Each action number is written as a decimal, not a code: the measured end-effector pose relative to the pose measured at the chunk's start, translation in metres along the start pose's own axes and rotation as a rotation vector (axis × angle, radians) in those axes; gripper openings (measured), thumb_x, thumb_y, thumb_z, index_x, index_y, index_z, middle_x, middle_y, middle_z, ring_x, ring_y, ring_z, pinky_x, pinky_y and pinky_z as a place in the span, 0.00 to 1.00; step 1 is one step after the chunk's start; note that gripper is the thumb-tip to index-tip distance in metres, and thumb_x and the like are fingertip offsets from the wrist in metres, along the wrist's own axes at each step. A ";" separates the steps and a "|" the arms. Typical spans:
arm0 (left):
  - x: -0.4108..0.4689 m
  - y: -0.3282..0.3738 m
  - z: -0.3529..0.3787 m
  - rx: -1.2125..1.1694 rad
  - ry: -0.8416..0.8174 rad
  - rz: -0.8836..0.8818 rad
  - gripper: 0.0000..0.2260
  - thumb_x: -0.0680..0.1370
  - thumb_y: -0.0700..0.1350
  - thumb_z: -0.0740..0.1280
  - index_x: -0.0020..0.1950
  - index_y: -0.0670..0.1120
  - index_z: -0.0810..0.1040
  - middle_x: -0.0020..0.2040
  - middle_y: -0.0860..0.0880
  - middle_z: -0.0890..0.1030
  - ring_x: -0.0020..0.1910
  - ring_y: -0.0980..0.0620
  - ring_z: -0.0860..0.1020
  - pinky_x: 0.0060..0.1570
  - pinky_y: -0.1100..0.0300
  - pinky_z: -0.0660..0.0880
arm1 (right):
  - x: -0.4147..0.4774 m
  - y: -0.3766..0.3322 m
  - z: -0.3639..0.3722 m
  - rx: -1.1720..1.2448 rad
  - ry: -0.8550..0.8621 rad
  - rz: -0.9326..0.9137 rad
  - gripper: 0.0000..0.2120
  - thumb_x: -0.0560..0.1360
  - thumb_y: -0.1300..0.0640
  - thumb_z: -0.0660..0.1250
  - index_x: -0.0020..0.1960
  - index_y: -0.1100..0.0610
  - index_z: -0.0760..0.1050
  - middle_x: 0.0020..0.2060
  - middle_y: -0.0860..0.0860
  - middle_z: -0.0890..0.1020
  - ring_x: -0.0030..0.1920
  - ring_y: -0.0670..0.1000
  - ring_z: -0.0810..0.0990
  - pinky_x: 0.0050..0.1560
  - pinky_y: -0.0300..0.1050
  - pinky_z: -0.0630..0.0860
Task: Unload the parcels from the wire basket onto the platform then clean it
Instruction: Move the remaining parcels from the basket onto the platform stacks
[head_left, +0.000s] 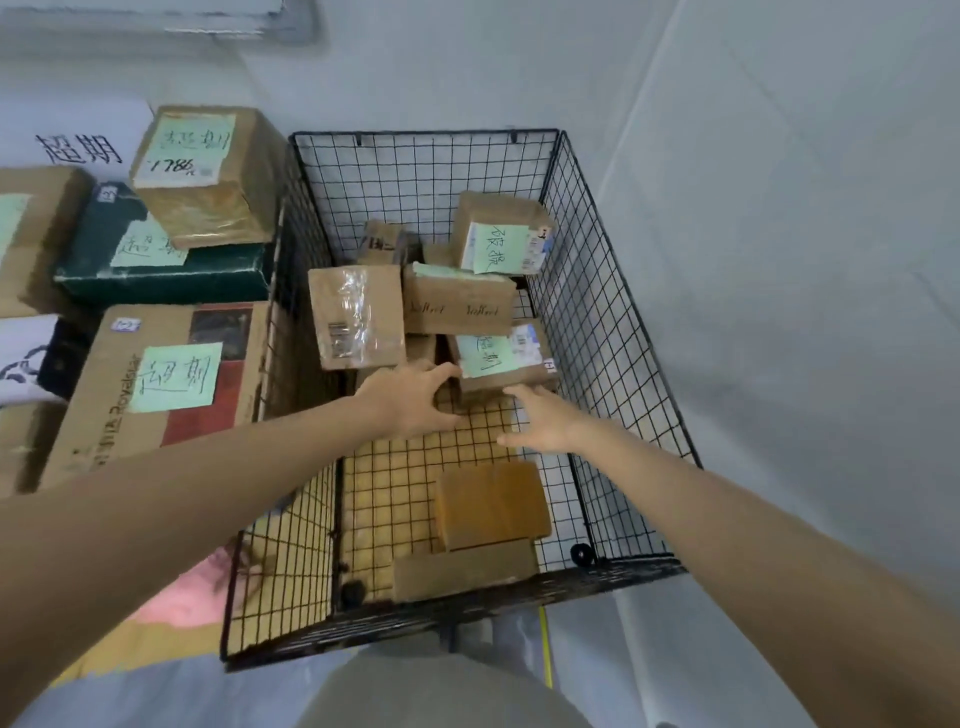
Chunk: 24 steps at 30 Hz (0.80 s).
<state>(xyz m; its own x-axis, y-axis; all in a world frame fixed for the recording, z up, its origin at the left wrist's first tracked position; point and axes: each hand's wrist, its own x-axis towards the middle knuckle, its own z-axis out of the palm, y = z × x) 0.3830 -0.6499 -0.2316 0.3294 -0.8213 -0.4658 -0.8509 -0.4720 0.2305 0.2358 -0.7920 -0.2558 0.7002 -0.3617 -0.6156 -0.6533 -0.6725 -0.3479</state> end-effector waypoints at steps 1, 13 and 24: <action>0.005 -0.001 0.006 -0.007 -0.036 -0.009 0.34 0.77 0.66 0.62 0.78 0.55 0.56 0.75 0.45 0.66 0.67 0.44 0.73 0.61 0.49 0.74 | 0.003 0.004 0.005 0.004 -0.026 0.013 0.40 0.77 0.46 0.70 0.80 0.52 0.52 0.79 0.56 0.57 0.77 0.59 0.60 0.75 0.59 0.62; 0.021 0.006 0.087 -0.229 -0.452 -0.060 0.34 0.75 0.58 0.71 0.77 0.55 0.59 0.74 0.43 0.67 0.70 0.41 0.68 0.67 0.46 0.69 | 0.014 0.025 0.039 0.008 -0.354 0.156 0.40 0.76 0.47 0.71 0.80 0.53 0.52 0.78 0.55 0.60 0.76 0.57 0.62 0.75 0.54 0.62; 0.019 0.014 0.098 -0.628 -0.436 -0.244 0.28 0.75 0.41 0.73 0.71 0.51 0.66 0.66 0.41 0.69 0.48 0.46 0.77 0.34 0.63 0.77 | 0.019 0.022 0.045 0.296 -0.461 0.308 0.37 0.77 0.62 0.69 0.79 0.51 0.54 0.76 0.60 0.61 0.70 0.66 0.68 0.64 0.64 0.74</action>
<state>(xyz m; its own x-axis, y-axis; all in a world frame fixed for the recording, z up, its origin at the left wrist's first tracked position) 0.3370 -0.6409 -0.3206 0.1766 -0.5333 -0.8273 -0.3434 -0.8211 0.4559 0.2223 -0.7842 -0.3075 0.3136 -0.1503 -0.9376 -0.9035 -0.3509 -0.2459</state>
